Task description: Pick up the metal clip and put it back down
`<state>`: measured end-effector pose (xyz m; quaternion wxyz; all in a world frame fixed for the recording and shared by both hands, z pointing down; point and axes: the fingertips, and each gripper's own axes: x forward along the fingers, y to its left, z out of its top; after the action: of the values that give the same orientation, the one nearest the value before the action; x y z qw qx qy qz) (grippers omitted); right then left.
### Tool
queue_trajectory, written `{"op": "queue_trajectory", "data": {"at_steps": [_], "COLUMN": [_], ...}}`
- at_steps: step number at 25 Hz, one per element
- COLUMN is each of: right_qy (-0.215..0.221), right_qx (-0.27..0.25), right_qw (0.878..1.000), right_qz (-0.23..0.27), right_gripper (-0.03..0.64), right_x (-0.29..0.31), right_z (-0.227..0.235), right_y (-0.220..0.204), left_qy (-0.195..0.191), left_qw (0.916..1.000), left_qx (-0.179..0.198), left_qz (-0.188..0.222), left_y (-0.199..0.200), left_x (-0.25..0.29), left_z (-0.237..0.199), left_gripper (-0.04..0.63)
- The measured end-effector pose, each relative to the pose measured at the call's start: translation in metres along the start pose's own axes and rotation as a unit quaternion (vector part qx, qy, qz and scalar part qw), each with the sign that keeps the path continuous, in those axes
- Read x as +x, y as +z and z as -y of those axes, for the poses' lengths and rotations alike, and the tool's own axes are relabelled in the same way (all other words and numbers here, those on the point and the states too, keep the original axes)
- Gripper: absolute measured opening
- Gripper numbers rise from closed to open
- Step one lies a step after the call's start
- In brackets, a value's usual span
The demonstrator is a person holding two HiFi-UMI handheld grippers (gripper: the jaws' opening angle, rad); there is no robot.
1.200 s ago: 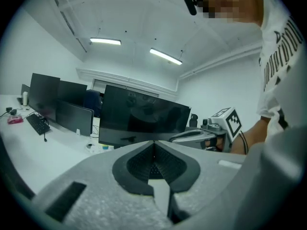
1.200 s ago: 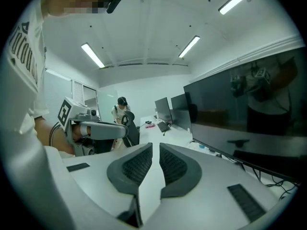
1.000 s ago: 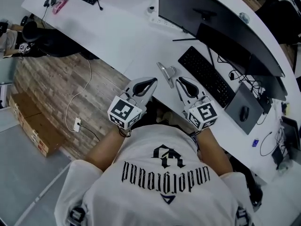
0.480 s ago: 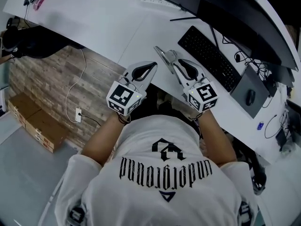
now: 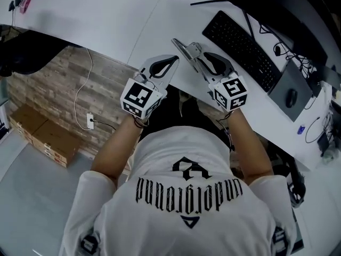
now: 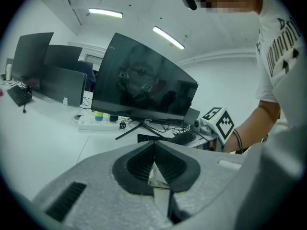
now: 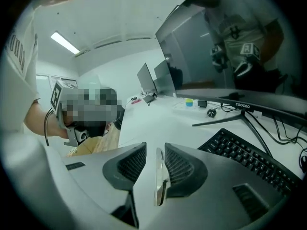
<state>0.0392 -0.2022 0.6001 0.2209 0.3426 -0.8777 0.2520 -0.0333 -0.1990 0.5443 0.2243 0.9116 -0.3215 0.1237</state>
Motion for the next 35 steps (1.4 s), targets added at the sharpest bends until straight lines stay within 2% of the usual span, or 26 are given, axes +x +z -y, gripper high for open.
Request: {"op": "queue_trajectory", "data": {"at_steps": [18,27,35], "right_qy": [-0.021,-0.017,-0.009], "right_qx": [0.040,0.049,0.045], "right_qw": [0.997,0.997,0.998], "right_qz": [-0.059,-0.058,-0.052], "right_gripper": [0.095,0.095,0.066], "right_x": [0.050,0.059,0.058], "right_z": [0.036,0.037,0.036], "right_y": [-0.063,-0.069,-0.071], "left_qy": [-0.017,-0.020,-0.014], "left_qw": [0.9988,0.9979,0.9980], "left_qx": [-0.017,-0.029,-0.031], "left_qz": [-0.043,-0.054,-0.053], "left_y": [-0.046,-0.061,-0.066], "left_x": [0.033,0.034,0.031], "left_z": [-0.023,-0.022,-0.021], "left_gripper": [0.012,0.012,0.012]}}
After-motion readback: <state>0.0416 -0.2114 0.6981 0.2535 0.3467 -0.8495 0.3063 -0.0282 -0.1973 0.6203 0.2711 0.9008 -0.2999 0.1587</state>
